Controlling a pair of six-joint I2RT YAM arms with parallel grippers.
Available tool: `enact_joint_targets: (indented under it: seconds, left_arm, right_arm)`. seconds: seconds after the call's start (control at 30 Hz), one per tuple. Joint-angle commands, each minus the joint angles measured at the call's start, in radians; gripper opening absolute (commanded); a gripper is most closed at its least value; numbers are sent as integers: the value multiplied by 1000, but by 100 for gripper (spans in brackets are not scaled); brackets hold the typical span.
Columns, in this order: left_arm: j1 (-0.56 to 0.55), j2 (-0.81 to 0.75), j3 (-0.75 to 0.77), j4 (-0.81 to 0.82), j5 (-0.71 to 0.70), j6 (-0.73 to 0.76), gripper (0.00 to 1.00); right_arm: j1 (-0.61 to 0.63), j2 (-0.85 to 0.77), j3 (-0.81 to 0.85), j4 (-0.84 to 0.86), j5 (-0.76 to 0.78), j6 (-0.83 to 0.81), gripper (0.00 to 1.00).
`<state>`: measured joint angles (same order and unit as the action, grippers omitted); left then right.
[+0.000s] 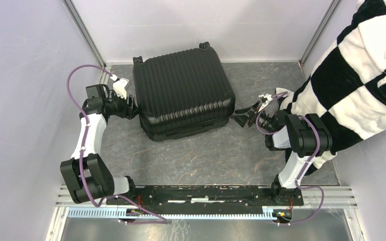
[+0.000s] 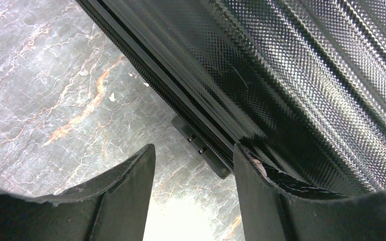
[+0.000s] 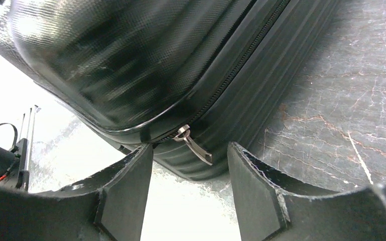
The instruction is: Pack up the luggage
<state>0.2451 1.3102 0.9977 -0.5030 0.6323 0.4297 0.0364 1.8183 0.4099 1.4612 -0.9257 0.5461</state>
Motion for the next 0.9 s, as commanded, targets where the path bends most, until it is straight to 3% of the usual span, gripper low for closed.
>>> enact_joint_targets:
  seconds: [0.0, 0.2, 0.47, 0.67, 0.87]
  left_arm:
    - [0, 7, 53, 15, 9, -37, 65]
    - [0, 14, 48, 13, 12, -39, 65]
    - [0, 17, 36, 19, 13, -39, 64]
    - [0, 21, 38, 21, 8, -36, 64]
    - [0, 20, 30, 24, -2, -32, 64]
  right_arm:
    - [1, 25, 47, 16, -30, -53, 63]
    - [-1, 38, 99, -151, 7, -146, 64]
    - [-1, 124, 108, 64, -63, -1, 61]
    - [-1, 154, 94, 264, -71, 105, 42]
    - [-5, 128, 74, 280, -49, 106, 20]
